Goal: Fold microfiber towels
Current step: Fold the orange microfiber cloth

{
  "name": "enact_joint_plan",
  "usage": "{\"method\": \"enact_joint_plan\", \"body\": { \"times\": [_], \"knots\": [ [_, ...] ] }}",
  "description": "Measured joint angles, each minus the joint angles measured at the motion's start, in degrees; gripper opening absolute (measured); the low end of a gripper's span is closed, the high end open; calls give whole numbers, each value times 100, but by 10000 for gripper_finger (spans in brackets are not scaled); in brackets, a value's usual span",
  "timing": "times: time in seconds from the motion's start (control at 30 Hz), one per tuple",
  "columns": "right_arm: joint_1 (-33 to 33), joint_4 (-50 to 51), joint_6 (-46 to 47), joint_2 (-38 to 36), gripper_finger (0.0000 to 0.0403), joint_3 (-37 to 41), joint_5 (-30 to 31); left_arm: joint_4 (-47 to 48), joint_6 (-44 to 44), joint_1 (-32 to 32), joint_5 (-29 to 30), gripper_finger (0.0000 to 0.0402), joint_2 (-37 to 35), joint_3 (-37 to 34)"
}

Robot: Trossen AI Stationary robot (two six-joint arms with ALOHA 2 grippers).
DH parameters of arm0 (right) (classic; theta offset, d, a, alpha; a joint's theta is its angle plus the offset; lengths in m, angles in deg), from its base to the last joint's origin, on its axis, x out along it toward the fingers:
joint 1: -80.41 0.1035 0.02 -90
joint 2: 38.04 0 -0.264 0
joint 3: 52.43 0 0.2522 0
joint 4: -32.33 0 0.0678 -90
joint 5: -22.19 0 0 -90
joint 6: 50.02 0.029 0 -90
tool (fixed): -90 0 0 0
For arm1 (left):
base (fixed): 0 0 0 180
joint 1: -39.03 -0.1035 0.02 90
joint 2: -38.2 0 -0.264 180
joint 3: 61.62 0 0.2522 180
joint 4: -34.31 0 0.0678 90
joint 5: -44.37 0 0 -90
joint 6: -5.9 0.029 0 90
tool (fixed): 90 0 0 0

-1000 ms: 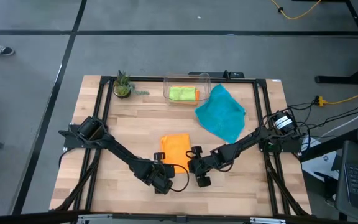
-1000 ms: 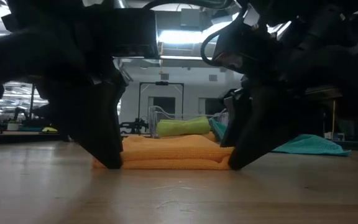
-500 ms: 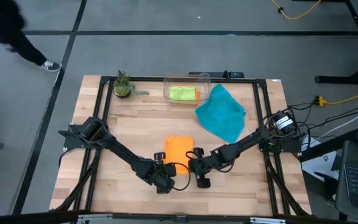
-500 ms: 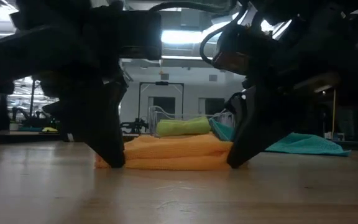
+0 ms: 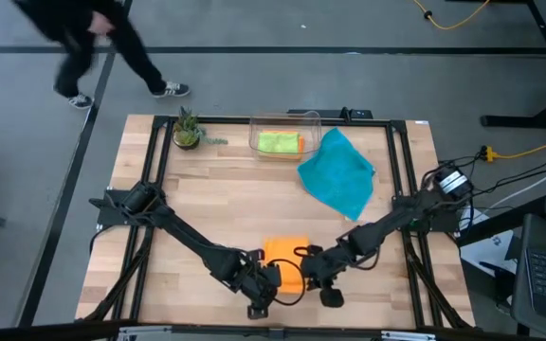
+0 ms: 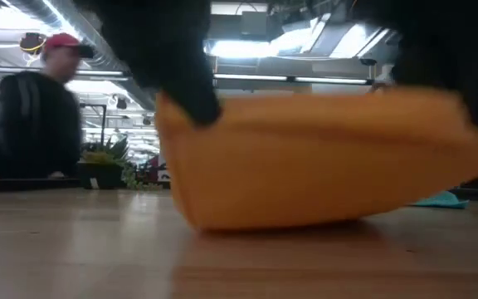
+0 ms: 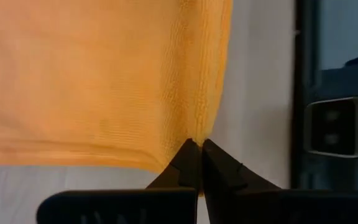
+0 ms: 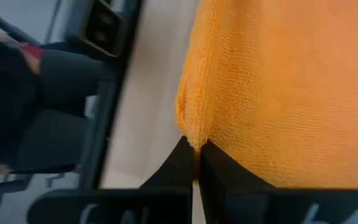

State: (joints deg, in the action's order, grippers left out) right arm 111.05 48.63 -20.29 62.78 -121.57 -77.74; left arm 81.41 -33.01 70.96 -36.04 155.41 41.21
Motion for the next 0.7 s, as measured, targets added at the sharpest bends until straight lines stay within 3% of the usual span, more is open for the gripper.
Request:
{"method": "enact_joint_plan", "body": {
  "times": [0.27, 0.7],
  "knots": [
    [194, 44, 130, -401, 8, -4, 42, 497, 114, 13, -54, 0, -9, 658],
    [183, 210, 130, -726, 11, -15, 103, 729, 212, -29, -119, 0, -23, 830]
  ]
}}
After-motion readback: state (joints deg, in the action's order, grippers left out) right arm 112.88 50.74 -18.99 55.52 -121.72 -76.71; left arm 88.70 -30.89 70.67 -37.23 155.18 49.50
